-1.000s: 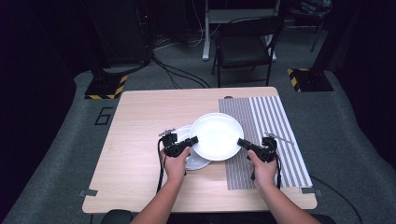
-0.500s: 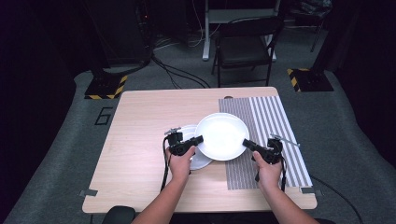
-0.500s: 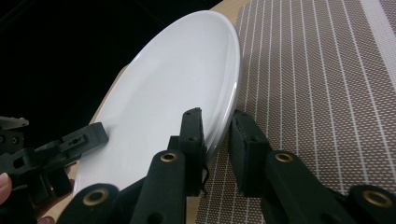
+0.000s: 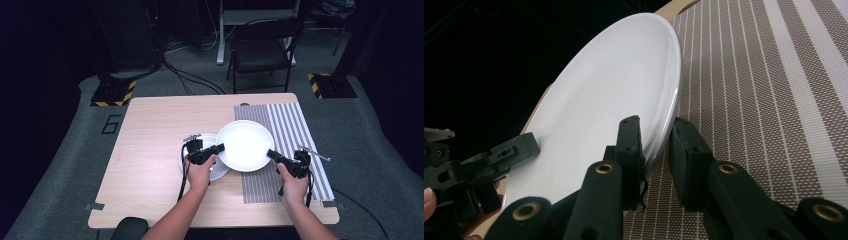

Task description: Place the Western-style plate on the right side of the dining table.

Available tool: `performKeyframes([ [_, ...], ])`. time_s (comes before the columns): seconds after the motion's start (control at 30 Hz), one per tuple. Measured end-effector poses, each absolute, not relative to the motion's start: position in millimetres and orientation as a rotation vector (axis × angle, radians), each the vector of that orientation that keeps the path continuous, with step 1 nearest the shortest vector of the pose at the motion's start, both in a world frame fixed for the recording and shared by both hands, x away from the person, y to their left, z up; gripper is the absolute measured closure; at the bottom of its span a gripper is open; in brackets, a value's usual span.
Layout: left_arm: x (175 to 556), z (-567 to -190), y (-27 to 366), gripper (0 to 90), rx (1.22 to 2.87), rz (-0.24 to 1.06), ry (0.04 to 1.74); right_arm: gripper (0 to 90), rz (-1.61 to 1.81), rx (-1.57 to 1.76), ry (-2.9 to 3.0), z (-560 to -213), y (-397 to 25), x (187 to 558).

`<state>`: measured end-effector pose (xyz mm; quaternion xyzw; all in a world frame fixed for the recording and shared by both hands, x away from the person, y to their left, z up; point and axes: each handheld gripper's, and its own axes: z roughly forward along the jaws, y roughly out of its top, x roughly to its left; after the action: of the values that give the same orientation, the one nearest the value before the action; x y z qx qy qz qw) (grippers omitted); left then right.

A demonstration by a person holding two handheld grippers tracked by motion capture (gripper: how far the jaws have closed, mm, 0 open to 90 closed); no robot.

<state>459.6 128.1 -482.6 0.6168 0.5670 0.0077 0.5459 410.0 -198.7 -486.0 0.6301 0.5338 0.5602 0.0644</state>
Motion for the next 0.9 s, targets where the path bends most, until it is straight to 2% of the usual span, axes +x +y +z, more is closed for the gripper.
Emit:
performKeyframes([
  [0.9, 468, -482, 108, 71.2, 1.469, -0.015, 1.318, 75.6, 1.686, 1.926, 1.534, -483, -215, 405],
])
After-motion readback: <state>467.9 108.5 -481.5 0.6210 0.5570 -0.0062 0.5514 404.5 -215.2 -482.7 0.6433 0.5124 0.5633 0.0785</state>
